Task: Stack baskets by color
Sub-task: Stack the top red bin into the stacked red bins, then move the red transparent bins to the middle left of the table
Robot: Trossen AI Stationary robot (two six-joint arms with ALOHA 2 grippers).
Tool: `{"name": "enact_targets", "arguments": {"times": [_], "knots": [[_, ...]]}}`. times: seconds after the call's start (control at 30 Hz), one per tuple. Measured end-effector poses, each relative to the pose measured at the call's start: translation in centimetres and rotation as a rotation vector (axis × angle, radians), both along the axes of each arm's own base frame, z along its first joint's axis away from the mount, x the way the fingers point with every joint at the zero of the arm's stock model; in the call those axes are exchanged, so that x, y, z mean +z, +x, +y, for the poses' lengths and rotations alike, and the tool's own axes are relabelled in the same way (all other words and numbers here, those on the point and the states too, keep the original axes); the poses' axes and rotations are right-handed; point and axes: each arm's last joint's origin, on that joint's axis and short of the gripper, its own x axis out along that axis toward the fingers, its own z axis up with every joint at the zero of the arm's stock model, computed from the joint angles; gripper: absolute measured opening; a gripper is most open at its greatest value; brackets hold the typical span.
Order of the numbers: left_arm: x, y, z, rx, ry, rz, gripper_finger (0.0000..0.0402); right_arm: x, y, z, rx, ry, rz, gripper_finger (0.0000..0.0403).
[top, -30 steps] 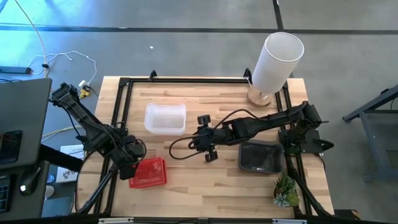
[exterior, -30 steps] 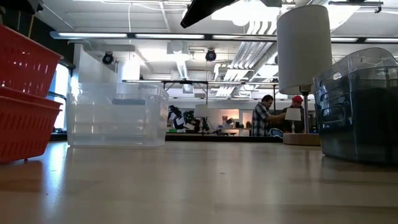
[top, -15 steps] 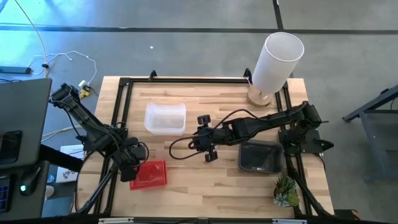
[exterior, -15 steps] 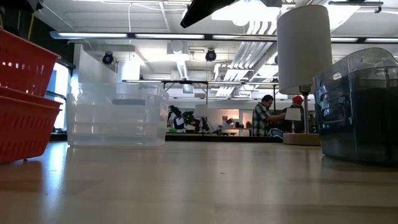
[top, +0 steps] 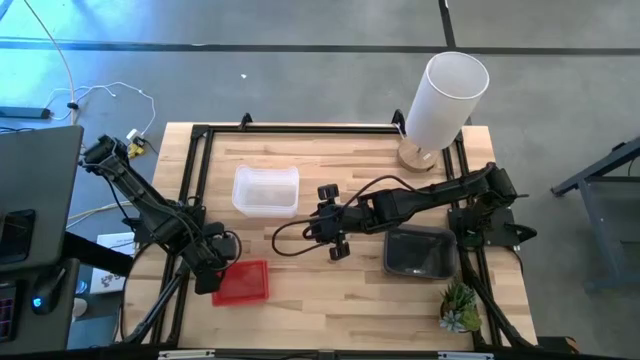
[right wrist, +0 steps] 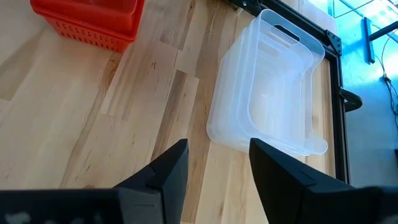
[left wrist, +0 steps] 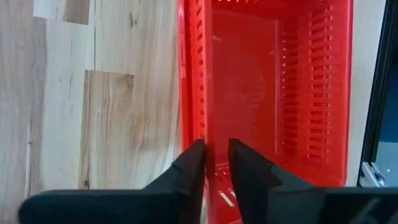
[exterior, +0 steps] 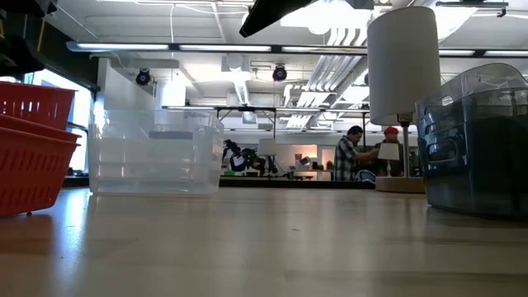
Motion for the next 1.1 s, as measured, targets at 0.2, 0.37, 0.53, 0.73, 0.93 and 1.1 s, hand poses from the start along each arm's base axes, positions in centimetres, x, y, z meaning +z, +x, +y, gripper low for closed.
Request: {"name": "enact_targets", "arguments": {"times": [0.2, 0.37, 0.53, 0.73, 0.93, 1.1], "knots": [[0.0, 0.0, 0.1, -0.011, 0.022, -0.013, 0.0097, 0.0, 0.0, 0.0, 0.001, 0.0, 0.0, 0.0158], [0.5, -0.1, 0.2, -0.005, 0.001, -0.032, 0.0105, 0.0, 0.0, 0.0, 0.0, 0.0, 0.001, 0.0158], [2.4, -0.2, -0.9, -0.06, -0.072, -0.116, 0.0101, 0.0, 0.0, 0.0, -0.008, 0.008, 0.004, 0.0158], [3.1, 0.2, -3.4, -0.125, -0.206, -0.238, 0.0093, 0.0, 0.0, 0.0, -0.009, 0.011, 0.003, 0.0158], [1.4, 0.6, -5.5, -0.099, -0.2, -0.174, 0.0086, -0.1, 0.0, -0.1, -0.009, 0.014, 0.004, 0.0158], [-0.6, 1.5, -7.6, -0.11, -0.211, -0.126, 0.0085, -0.1, 0.0, -0.1, -0.008, 0.016, 0.005, 0.0158]]}}
